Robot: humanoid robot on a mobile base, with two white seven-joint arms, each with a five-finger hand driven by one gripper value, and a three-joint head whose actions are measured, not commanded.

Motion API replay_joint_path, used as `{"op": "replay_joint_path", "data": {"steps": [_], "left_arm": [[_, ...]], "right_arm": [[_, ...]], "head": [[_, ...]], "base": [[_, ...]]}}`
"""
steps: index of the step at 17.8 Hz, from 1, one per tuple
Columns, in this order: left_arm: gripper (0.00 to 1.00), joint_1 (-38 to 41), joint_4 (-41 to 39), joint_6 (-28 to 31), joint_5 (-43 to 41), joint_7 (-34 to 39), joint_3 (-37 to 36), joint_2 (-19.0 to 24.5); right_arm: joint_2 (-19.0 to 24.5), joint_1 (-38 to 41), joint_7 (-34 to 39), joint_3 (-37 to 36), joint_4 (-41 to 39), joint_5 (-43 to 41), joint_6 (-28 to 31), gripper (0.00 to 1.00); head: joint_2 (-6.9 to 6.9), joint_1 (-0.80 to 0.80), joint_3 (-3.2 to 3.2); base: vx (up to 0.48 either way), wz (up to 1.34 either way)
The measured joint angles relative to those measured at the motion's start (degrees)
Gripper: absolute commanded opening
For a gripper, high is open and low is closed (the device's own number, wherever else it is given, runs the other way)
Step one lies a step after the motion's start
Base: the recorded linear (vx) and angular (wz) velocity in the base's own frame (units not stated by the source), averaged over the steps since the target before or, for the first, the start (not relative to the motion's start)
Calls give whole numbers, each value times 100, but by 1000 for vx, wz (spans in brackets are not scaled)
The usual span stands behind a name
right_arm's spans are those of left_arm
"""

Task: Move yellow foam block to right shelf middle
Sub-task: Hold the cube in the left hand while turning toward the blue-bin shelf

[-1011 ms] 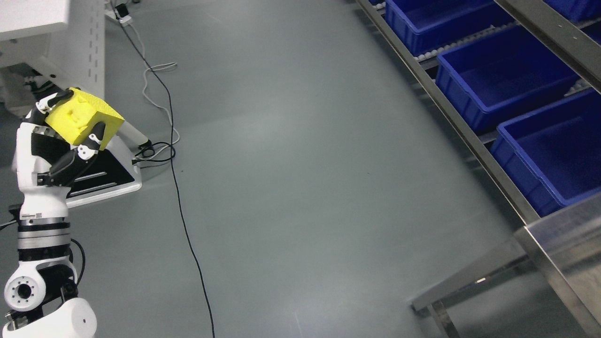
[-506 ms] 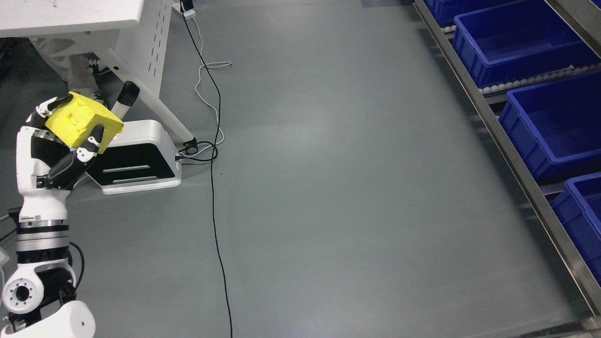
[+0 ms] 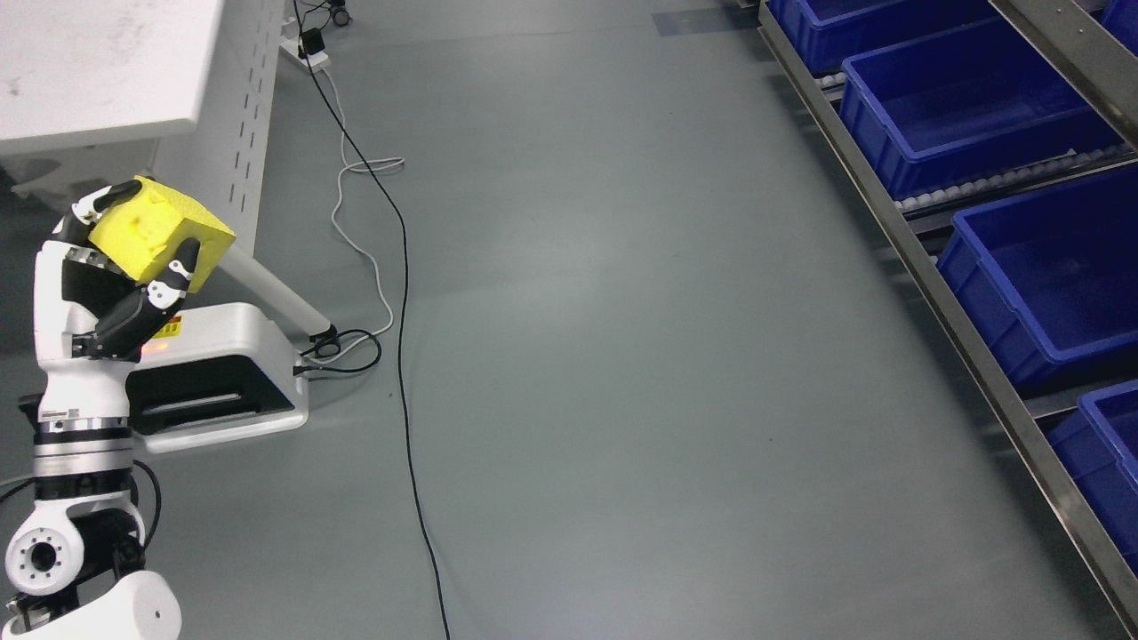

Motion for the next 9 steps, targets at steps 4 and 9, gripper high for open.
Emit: {"op": "replay_joint_path", "data": {"steps": [4,9], "left_arm": [[36,3,-1,38,-1,0,-6,-1],[36,4,-1,54,-2,0,-7,-2]], "right_arm": [[0,0,0,0,0,0,0,100],[0,0,0,0,0,0,0,100]], "head": [[0,0,0],[0,0,0]], "base": [[408,-221],[455,-155]]}}
